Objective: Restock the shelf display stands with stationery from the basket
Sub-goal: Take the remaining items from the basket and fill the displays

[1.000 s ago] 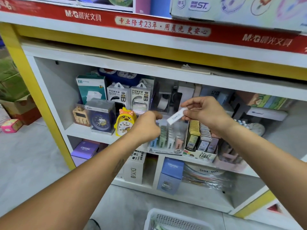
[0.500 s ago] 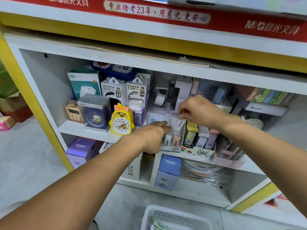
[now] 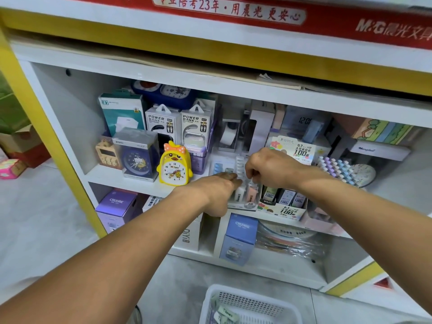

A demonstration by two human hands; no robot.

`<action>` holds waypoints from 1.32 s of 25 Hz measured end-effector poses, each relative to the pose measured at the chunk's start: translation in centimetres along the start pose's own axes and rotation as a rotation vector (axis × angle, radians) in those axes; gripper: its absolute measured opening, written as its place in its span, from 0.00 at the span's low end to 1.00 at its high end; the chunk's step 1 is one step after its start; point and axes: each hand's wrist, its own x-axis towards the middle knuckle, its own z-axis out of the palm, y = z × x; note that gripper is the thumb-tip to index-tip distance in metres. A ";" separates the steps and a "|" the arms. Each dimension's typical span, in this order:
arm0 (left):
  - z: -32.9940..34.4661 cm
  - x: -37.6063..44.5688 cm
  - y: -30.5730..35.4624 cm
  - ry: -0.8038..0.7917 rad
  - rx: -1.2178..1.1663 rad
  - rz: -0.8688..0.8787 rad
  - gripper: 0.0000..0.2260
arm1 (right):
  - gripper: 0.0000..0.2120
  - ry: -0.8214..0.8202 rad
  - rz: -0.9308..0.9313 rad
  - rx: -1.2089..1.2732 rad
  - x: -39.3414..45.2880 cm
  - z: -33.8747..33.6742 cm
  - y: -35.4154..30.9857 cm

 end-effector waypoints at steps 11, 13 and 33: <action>0.4 -0.3 0.1 0.002 -0.011 -0.028 0.38 | 0.13 0.055 0.014 -0.102 -0.9 -0.5 -1.2; 0.2 -1.1 0.9 0.141 0.015 -0.001 0.32 | 0.16 0.182 0.062 -0.034 -2.6 -1.3 -1.5; 36.3 -0.4 9.3 -0.630 0.026 0.047 0.04 | 0.31 -0.705 0.266 0.317 -24.1 41.4 -7.4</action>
